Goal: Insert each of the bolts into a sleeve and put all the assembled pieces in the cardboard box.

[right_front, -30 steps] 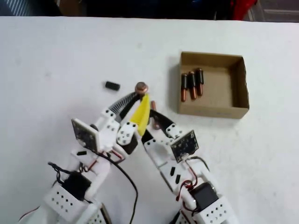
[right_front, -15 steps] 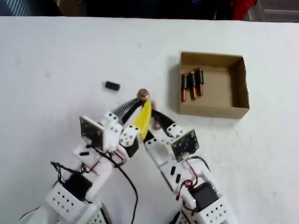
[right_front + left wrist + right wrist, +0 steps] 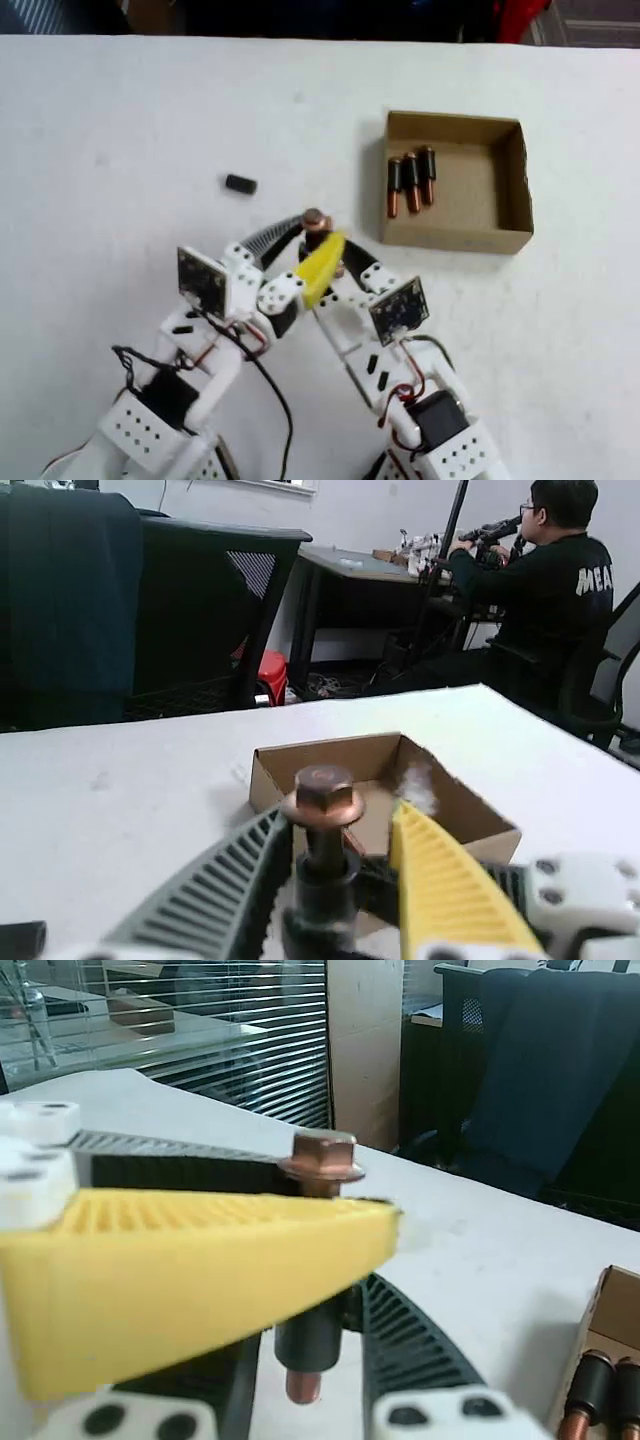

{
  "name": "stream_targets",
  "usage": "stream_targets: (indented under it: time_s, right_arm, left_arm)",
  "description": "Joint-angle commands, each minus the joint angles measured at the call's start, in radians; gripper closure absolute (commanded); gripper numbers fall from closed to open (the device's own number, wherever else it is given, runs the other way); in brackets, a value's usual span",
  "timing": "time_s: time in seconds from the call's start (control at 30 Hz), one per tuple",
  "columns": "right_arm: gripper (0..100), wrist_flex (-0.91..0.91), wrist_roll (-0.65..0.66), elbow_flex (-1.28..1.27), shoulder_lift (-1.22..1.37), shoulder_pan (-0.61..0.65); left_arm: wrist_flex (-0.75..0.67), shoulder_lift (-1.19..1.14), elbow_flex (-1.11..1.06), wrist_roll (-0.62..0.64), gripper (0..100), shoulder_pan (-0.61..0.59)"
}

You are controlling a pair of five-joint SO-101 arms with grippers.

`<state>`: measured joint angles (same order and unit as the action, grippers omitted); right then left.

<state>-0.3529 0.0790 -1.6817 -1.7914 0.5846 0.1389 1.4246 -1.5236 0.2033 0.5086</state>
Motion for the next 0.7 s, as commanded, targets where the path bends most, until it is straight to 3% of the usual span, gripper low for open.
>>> stream_targets:
  time_s: [0.0,0.2,0.5,0.67]
  right_arm:
    - [98.2,0.025,-0.009,-0.008,-0.013,-0.015]
    - [98.2,0.022,-0.009,-0.008,-0.013,-0.016]
    - [98.2,0.021,-0.003,-0.008,-0.013,-0.018]
    - [98.2,0.007,-0.002,-0.008,-0.013,-0.019]
  left_arm:
    - [-0.002,0.027,0.015,0.0,75,-0.008]
    - [-0.003,0.027,0.035,0.0,75,-0.107]
    - [0.0,0.025,0.1,-0.095,75,-0.127]
    - [0.0,0.025,0.172,-0.092,75,-0.196]
